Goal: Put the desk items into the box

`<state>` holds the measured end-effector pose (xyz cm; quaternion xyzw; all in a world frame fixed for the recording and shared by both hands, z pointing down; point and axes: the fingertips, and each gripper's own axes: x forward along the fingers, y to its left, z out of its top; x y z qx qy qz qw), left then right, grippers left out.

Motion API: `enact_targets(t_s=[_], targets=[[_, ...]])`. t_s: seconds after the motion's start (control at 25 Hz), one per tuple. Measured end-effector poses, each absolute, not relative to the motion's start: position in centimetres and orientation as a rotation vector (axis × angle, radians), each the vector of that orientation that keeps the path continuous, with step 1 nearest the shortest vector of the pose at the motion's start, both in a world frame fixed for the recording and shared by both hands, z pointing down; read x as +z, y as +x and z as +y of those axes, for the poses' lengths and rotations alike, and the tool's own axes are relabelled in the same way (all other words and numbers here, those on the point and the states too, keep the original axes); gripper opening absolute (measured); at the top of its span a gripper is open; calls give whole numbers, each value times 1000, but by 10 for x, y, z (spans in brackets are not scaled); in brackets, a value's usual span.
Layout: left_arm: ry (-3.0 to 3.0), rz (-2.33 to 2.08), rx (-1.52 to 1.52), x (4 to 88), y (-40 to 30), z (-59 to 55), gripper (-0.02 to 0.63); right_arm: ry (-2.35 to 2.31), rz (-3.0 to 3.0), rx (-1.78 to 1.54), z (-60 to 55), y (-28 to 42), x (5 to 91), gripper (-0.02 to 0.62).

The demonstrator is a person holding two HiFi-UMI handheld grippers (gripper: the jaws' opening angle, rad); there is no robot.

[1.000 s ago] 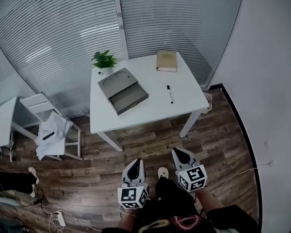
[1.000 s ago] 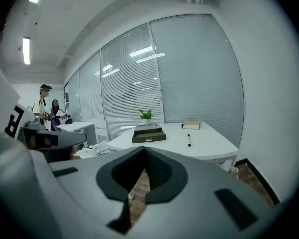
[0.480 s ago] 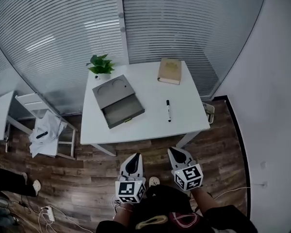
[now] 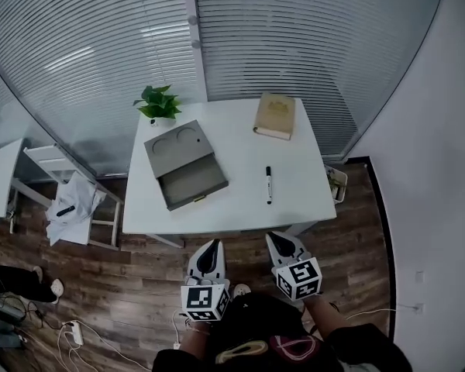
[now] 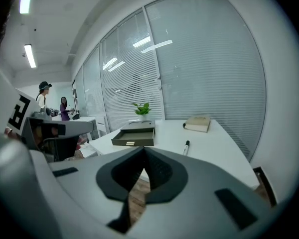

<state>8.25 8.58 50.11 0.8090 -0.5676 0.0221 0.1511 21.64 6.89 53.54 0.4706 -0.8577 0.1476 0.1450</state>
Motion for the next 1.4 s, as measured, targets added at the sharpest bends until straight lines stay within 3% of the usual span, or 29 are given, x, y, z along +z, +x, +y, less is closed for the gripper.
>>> enact_targets(t_s=[1.0,1.4], targets=[[2415,-1476,67,503,15,-36,21,1578,-2188,533,-33,188,557,12],[2548,-1222,91,502,-7,-74,21,1772,-1973,615,-80,186,584,121]])
